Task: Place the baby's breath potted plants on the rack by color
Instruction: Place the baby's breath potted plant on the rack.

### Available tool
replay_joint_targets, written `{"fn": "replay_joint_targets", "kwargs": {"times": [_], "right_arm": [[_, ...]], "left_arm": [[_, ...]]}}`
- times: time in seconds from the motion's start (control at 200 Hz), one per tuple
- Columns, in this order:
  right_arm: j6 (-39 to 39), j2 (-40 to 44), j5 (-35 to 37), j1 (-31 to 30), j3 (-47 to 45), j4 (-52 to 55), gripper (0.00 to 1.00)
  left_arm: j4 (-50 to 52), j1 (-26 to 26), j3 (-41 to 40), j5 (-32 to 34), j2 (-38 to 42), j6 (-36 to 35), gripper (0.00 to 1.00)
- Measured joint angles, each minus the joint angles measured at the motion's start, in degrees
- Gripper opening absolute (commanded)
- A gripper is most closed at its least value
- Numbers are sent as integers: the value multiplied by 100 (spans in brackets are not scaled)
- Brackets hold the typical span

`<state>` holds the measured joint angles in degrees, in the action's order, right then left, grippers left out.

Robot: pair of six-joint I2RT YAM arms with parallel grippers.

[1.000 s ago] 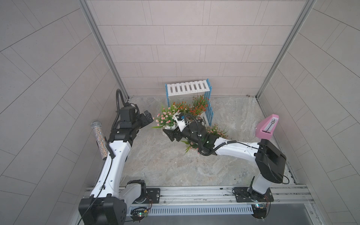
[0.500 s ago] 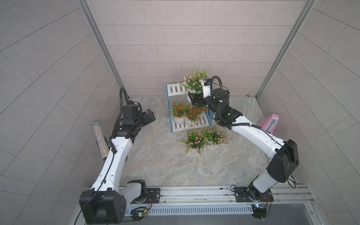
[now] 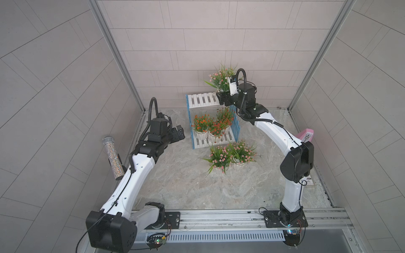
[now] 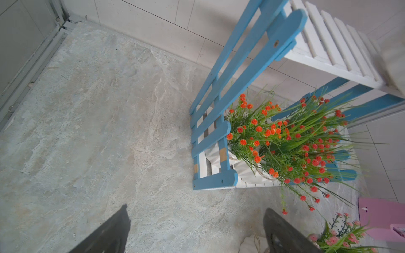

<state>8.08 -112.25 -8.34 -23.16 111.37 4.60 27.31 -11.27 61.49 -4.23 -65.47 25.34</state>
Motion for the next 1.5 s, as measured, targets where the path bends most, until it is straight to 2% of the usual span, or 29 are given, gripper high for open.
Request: {"fn": "replay_joint_targets", "kwargs": {"times": [0.245,0.896,0.966,1.121,1.501], "right_arm": [[-177,-254,-48,116,603,328,76],[-208,-651,-160,367,1132,632,78],[-208,-651,-164,372,1130,636,80],[-208,-651,-184,374,1130,634,96],[-4,-518,-459,470,920,549,99]], "left_arm": [[4,-339,0,203,0,-70,99],[48,-365,0,321,0,-94,99],[48,-365,0,321,0,-94,99],[48,-365,0,323,0,-94,99],[48,-367,0,321,0,-94,99]]}}
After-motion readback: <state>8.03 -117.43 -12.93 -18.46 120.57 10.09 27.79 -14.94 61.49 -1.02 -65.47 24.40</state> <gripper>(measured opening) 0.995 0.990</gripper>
